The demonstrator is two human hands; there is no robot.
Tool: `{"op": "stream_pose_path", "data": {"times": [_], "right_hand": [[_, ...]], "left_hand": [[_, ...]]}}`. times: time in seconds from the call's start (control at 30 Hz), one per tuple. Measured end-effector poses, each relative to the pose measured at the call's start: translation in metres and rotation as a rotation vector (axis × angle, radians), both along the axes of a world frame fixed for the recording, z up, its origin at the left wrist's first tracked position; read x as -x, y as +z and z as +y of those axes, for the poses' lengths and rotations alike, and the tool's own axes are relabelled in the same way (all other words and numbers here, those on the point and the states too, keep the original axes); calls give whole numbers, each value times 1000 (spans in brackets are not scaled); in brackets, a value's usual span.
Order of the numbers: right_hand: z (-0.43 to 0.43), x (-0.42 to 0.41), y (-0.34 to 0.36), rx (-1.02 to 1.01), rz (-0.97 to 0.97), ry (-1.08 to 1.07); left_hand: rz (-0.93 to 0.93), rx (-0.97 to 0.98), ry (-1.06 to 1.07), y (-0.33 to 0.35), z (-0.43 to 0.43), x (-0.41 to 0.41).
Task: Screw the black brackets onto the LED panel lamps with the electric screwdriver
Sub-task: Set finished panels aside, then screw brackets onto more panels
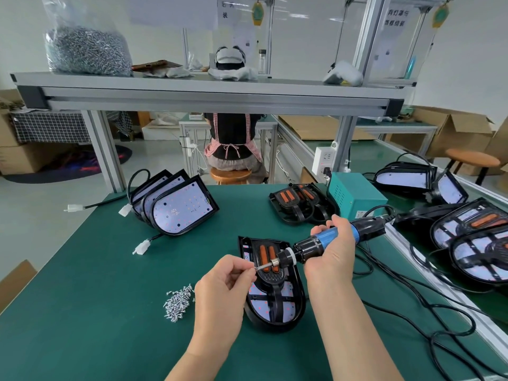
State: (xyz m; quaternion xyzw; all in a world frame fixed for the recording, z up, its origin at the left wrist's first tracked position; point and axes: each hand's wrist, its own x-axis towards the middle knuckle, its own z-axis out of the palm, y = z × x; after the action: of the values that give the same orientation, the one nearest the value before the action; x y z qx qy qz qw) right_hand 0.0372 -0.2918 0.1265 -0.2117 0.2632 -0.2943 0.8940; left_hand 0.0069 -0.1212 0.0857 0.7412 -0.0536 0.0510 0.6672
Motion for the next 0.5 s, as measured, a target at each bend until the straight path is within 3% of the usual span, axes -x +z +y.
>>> {"op": "stream_pose_path", "data": {"times": [0.5], "right_hand": [[3,-7,-3,-79,-1,-2]], "left_hand": [[23,74,0,-5,1,-6]]}}
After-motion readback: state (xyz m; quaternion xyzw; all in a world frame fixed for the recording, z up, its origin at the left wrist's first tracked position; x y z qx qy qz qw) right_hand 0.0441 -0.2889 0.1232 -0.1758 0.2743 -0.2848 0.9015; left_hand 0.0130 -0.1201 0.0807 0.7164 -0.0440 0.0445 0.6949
